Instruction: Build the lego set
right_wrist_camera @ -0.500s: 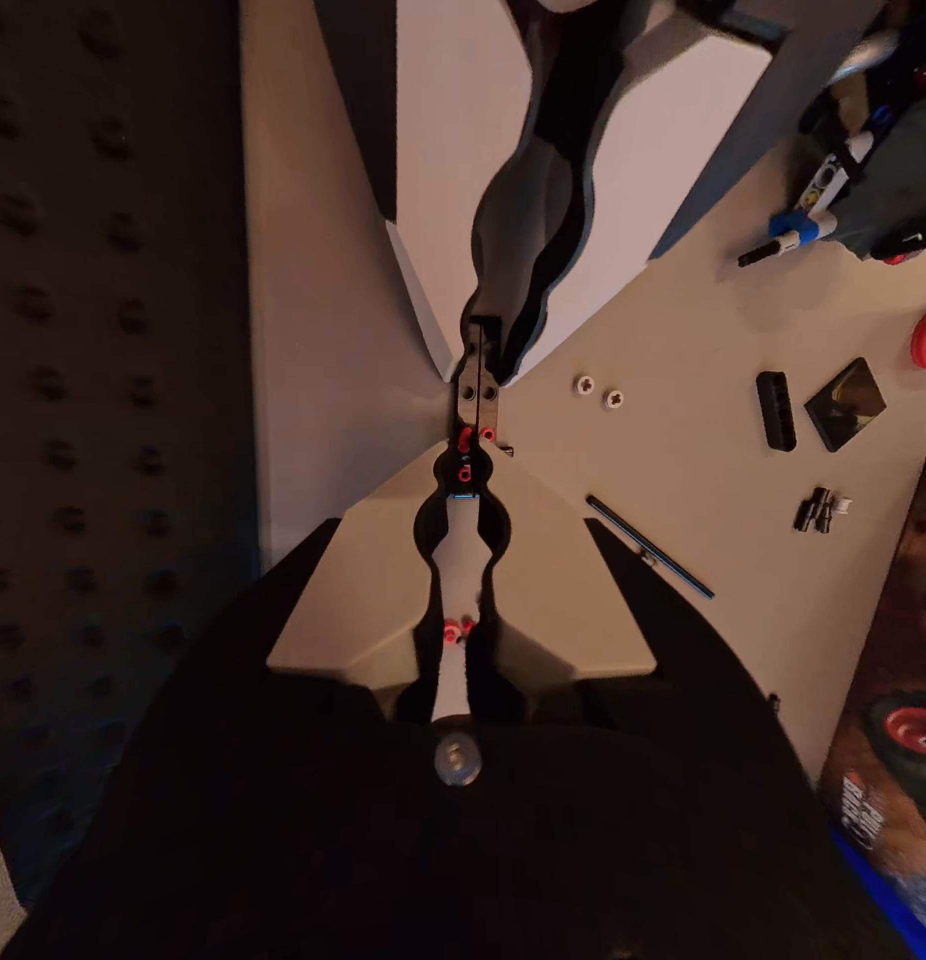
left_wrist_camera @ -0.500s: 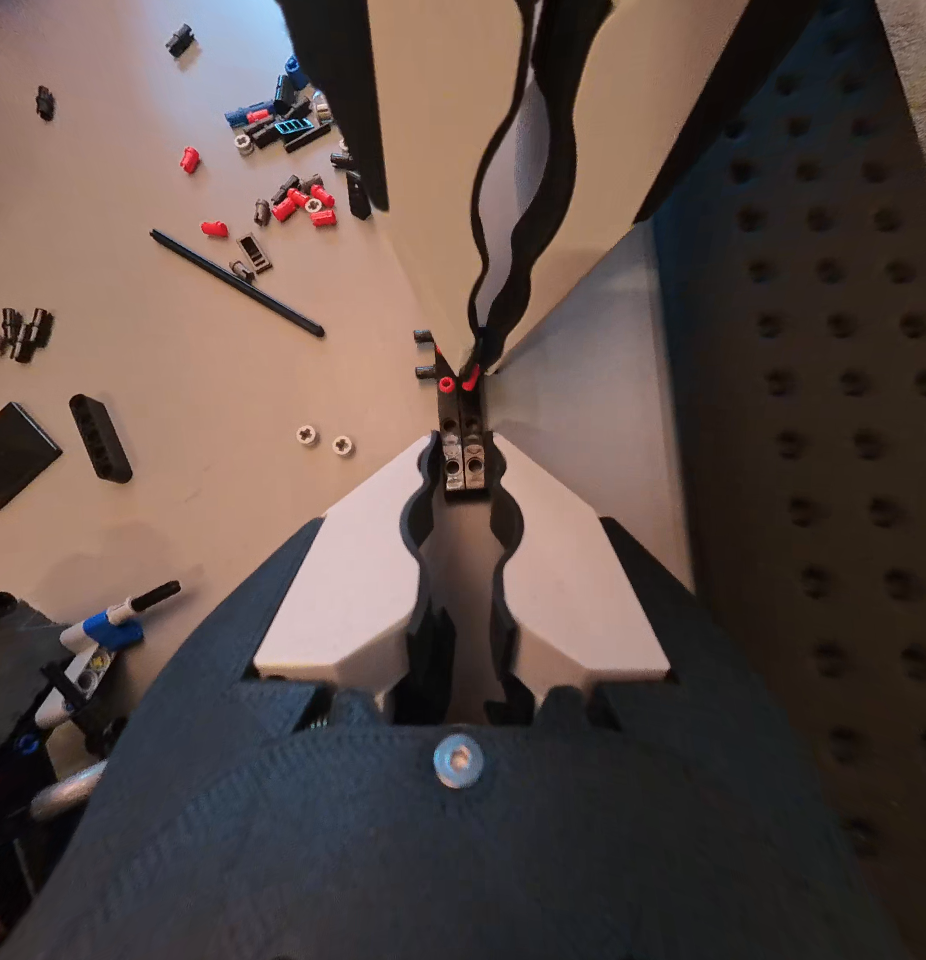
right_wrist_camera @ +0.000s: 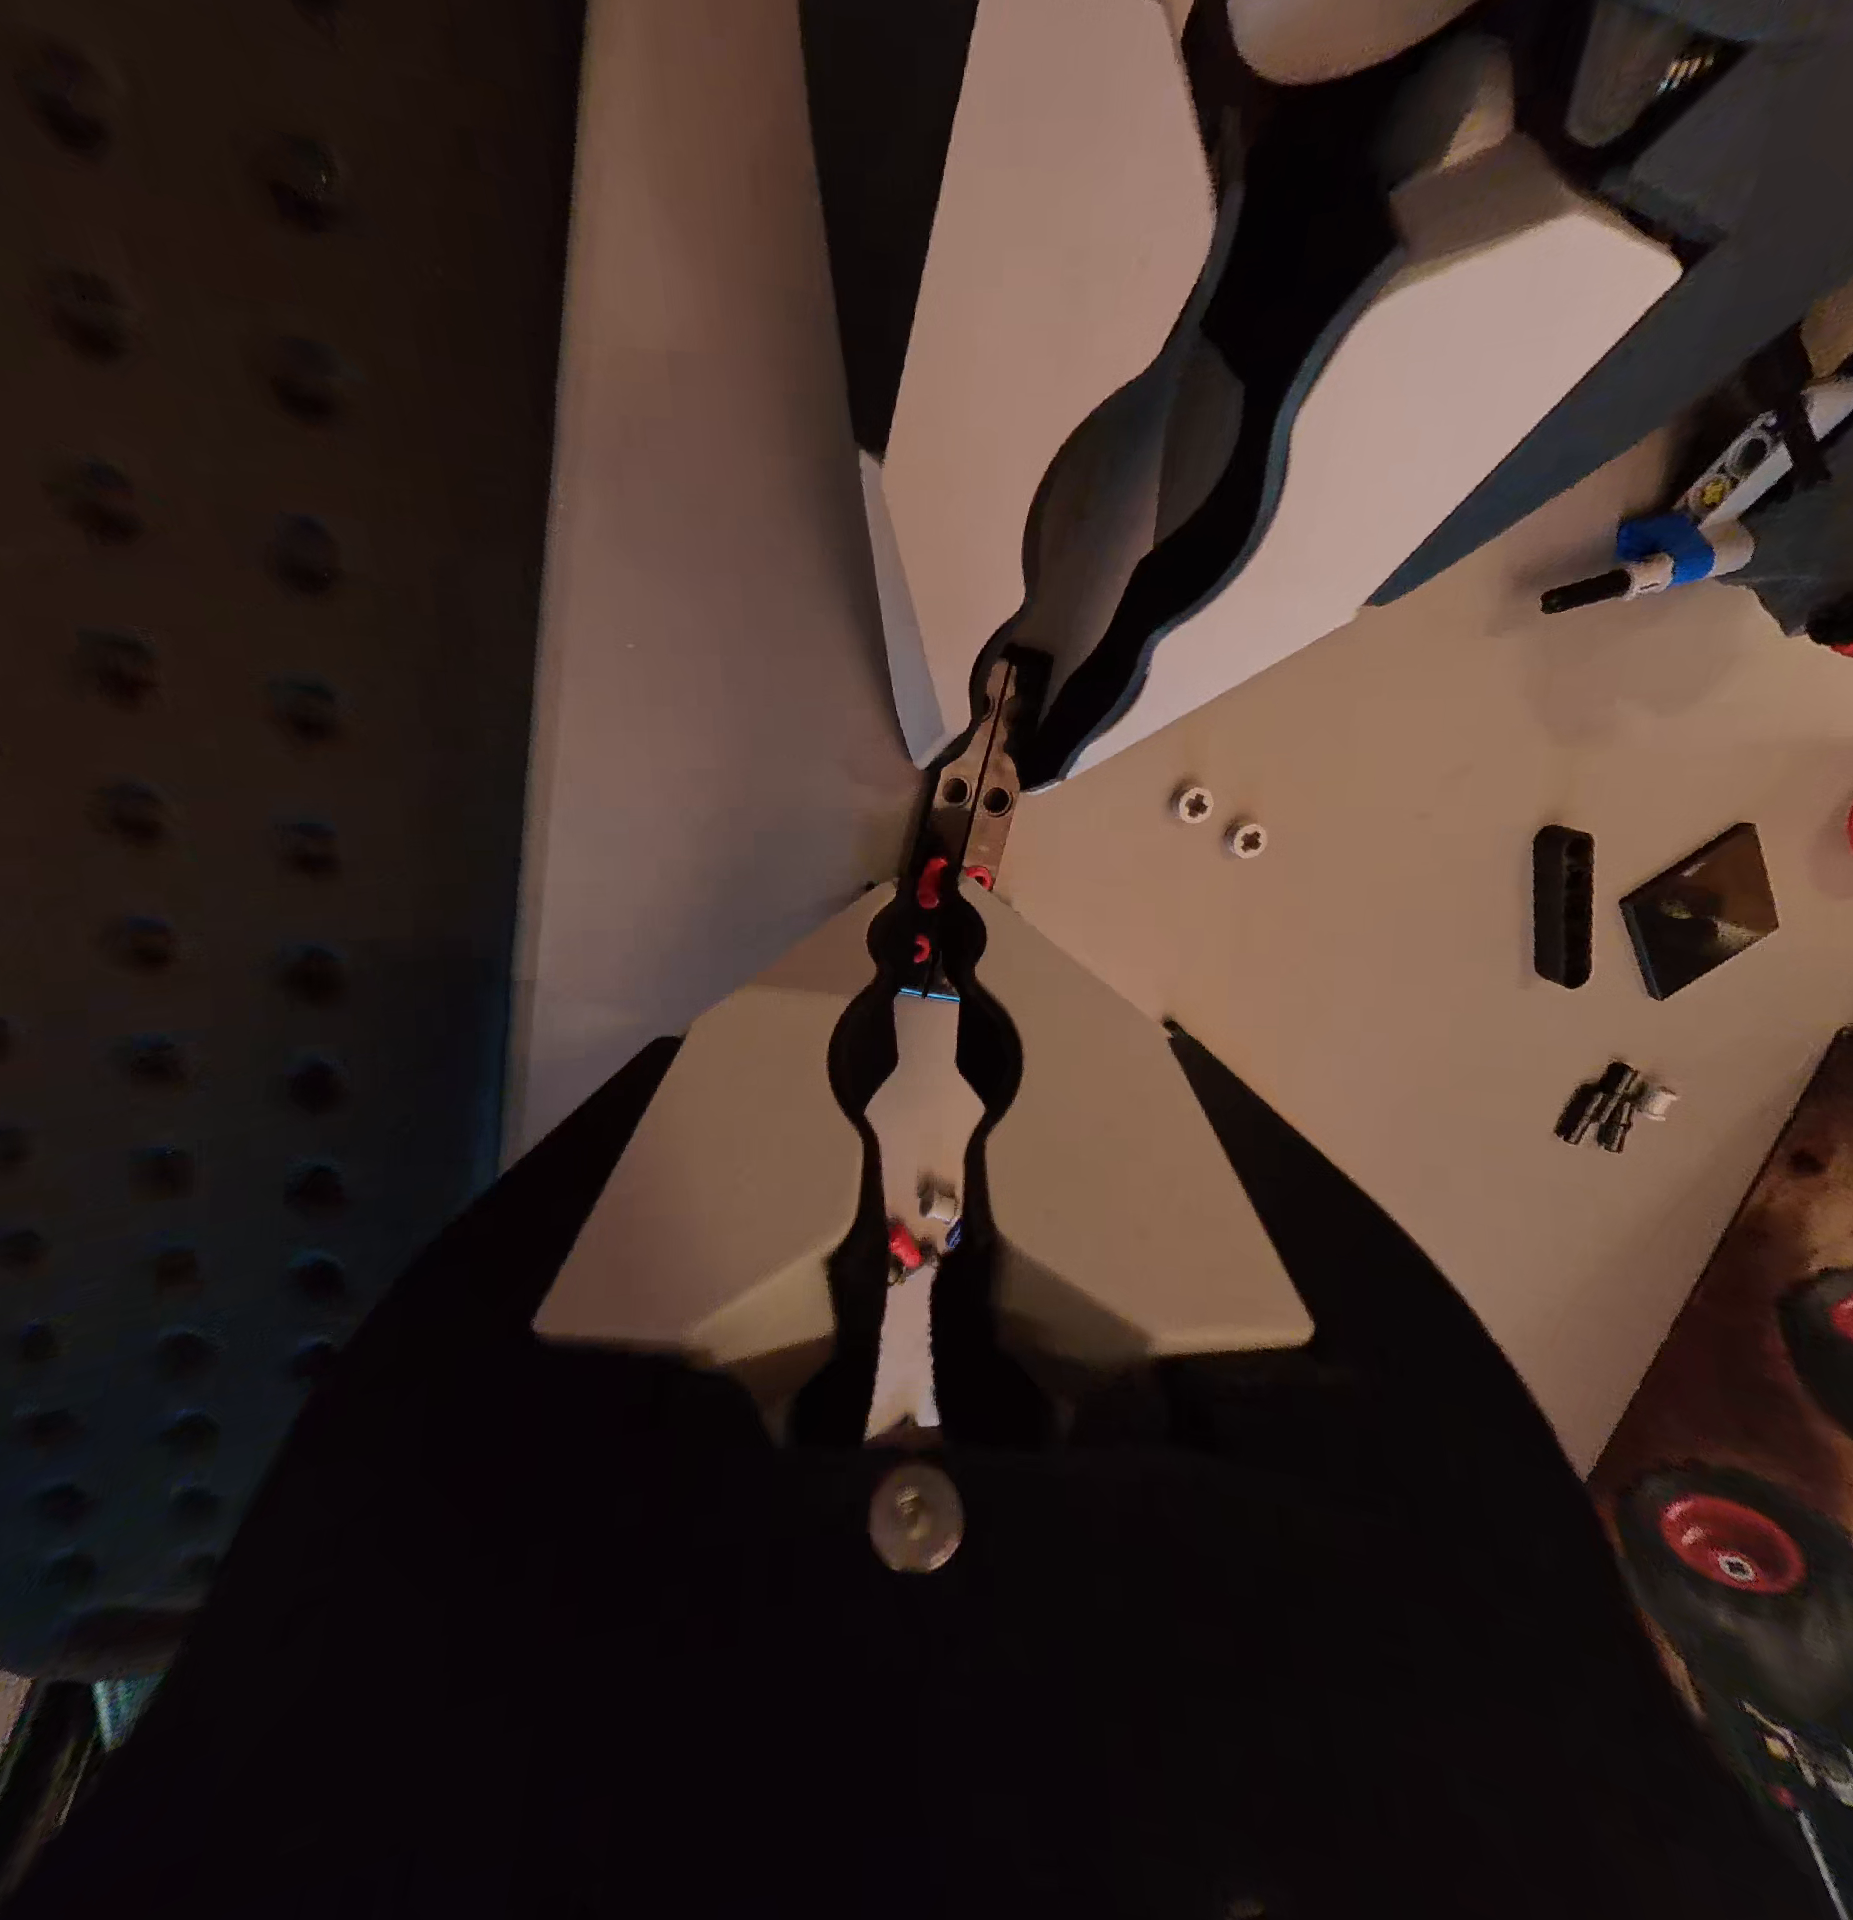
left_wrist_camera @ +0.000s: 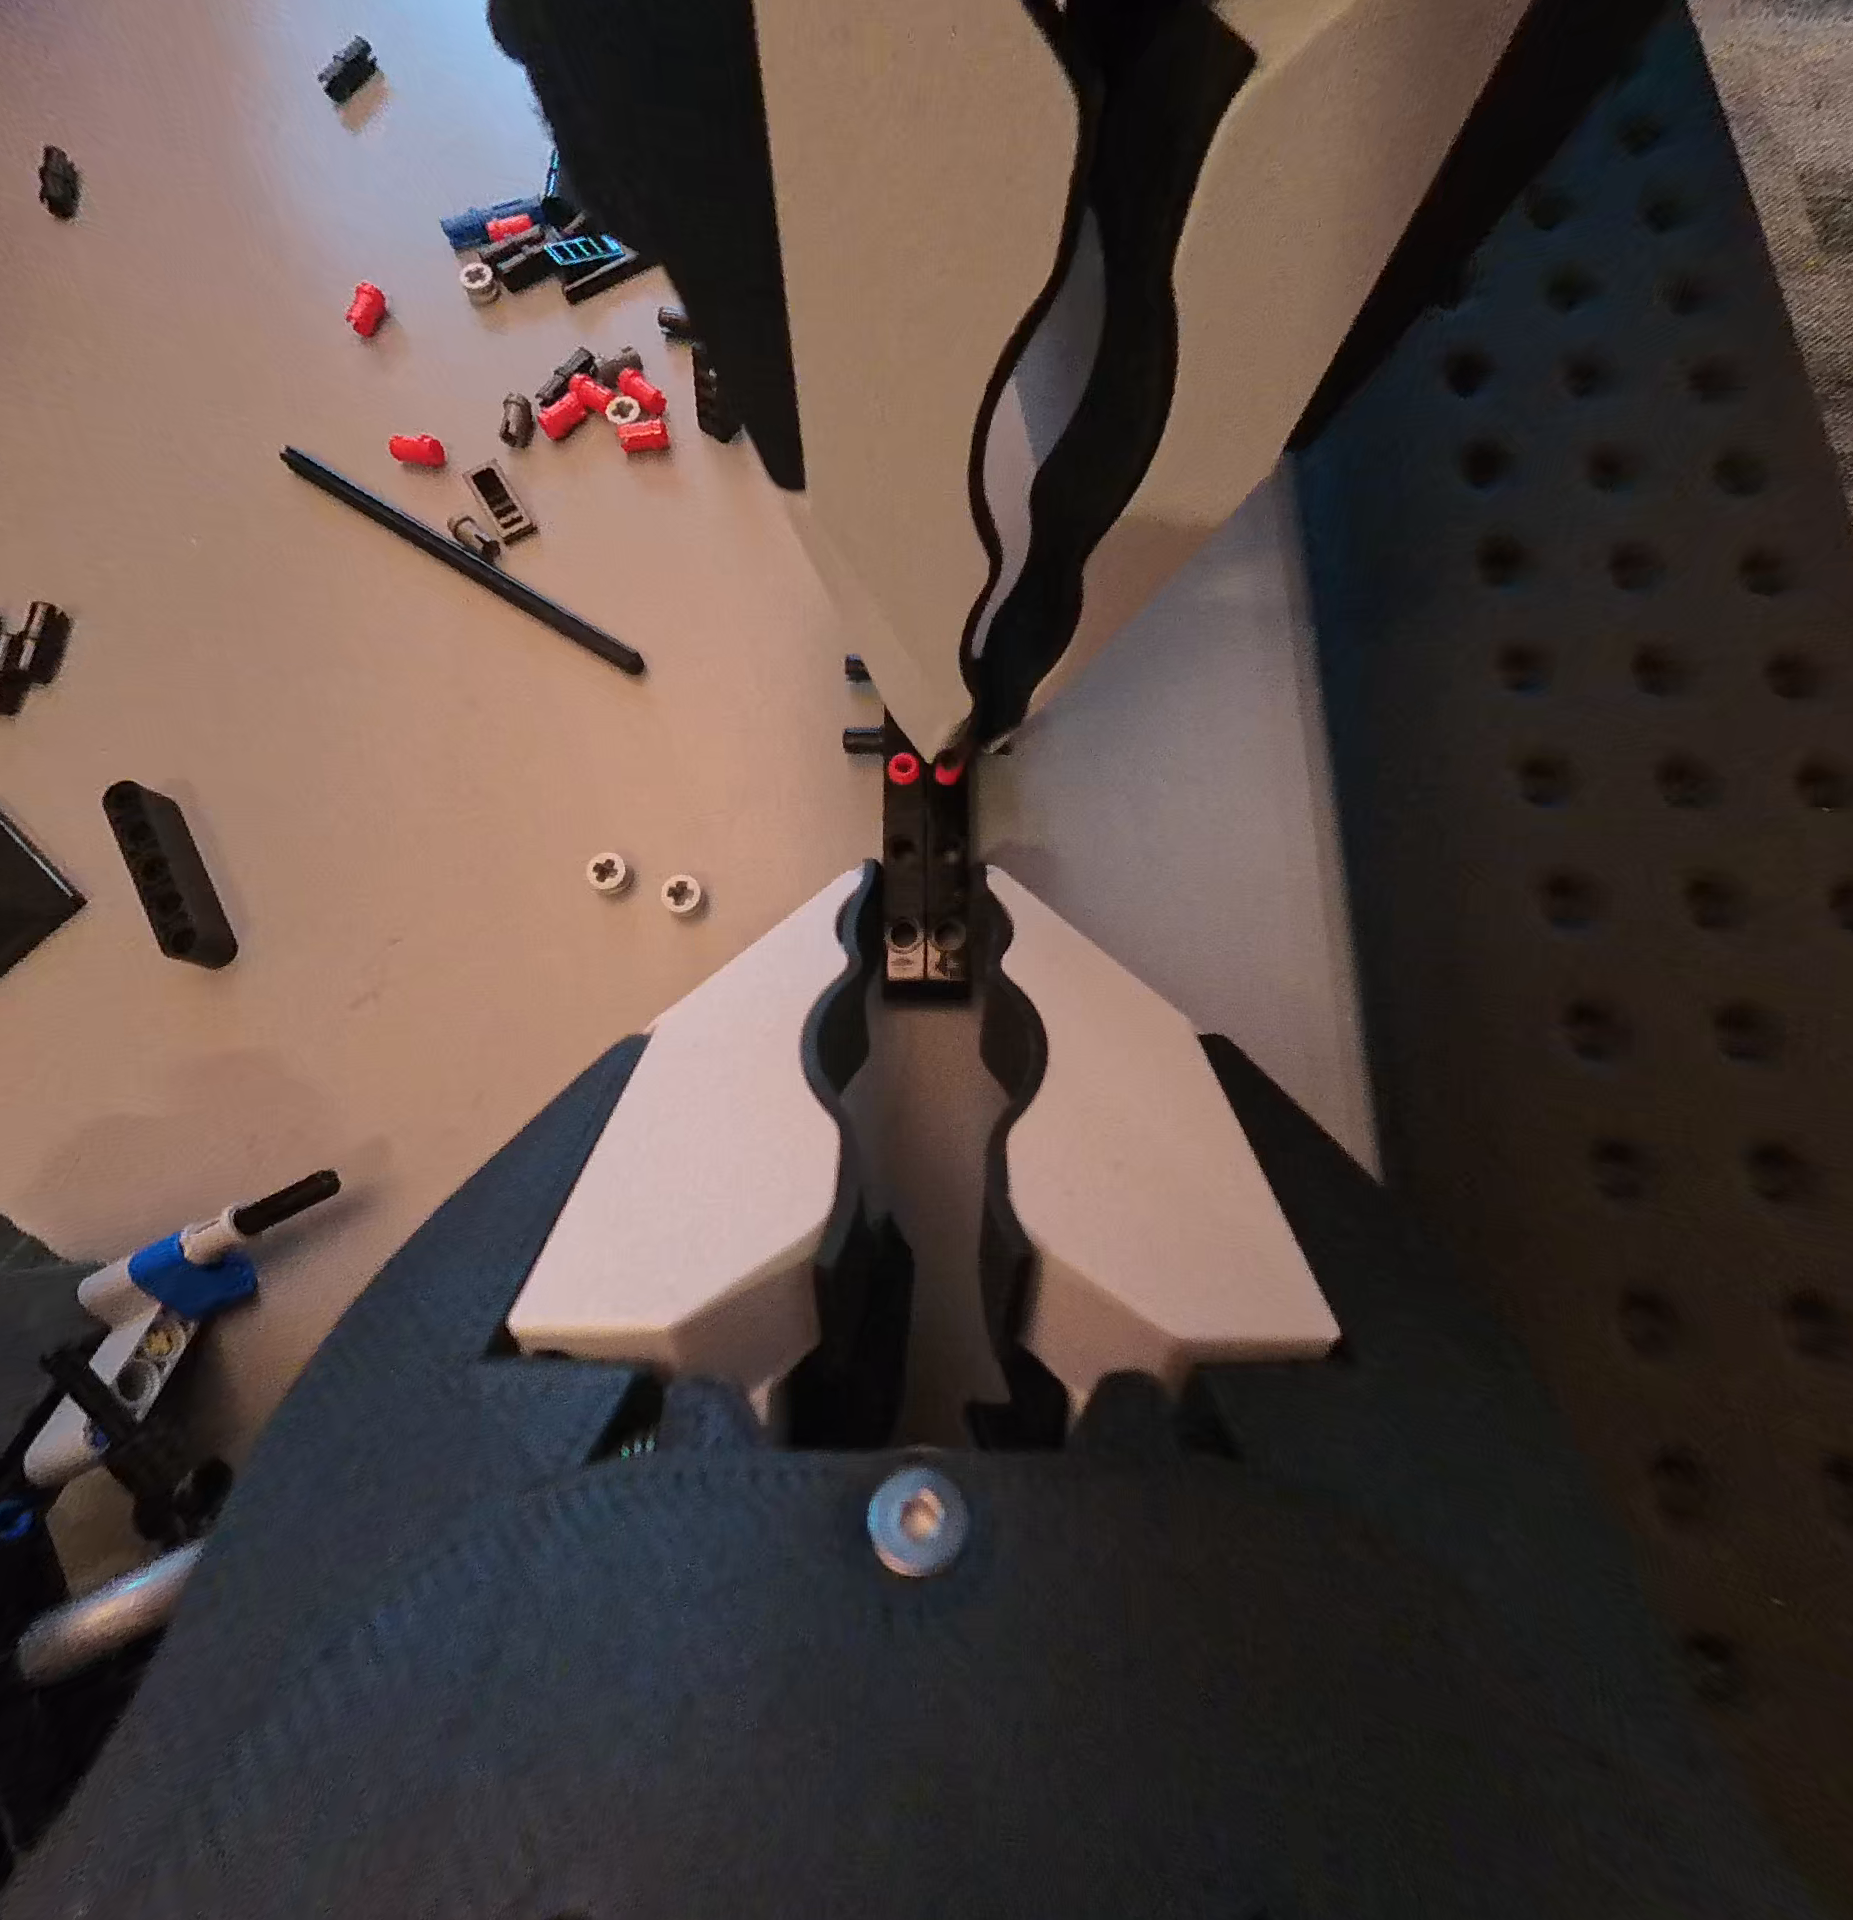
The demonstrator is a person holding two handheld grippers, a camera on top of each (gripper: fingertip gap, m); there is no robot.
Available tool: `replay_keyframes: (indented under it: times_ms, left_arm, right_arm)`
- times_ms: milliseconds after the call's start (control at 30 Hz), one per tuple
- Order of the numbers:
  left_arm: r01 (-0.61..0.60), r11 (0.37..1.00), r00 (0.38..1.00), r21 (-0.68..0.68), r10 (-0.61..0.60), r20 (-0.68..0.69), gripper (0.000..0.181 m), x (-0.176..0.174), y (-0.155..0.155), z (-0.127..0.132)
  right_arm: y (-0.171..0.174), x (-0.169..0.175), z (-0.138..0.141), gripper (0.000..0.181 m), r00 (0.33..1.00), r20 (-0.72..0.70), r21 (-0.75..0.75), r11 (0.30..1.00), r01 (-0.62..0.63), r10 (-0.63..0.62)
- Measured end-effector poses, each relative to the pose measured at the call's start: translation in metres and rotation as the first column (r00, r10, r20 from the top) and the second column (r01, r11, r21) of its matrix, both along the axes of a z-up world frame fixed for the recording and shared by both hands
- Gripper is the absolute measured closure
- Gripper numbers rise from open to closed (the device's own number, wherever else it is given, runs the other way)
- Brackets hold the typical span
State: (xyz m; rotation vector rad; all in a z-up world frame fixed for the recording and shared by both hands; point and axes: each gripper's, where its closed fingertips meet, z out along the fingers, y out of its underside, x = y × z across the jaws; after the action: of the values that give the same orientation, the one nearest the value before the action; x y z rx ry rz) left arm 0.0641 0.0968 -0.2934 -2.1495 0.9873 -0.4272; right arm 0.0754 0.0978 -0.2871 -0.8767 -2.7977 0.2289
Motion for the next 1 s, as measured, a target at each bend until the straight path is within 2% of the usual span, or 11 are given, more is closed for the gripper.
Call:
replay_keyframes:
  times_ms: [200, 467, 1000]
  left_arm:
    - [0.005, 1.0, 1.0, -0.001, -0.005, 0.004, 0.167, 0.0009, 0.0004, -0.0001]
    - [0.016, 1.0, 1.0, -0.011, -0.016, 0.015, 0.167, 0.0025, 0.0011, -0.0002]
    - [0.037, 0.999, 0.999, -0.04, -0.035, 0.041, 0.166, 0.0042, 0.0007, -0.0003]
  right_arm:
    - [-0.0004, -0.0002, -0.0005, 0.18, 1.0, -0.001, 0.003, 1.0, -0.005, 0.005]
    - [0.0008, 0.0006, -0.0025, 0.179, 0.986, 0.073, 0.16, 0.974, -0.16, 0.15]
    - [0.0011, 0.0022, -0.0077, 0.179, 0.925, 0.261, 0.187, 0.926, -0.33, 0.277]
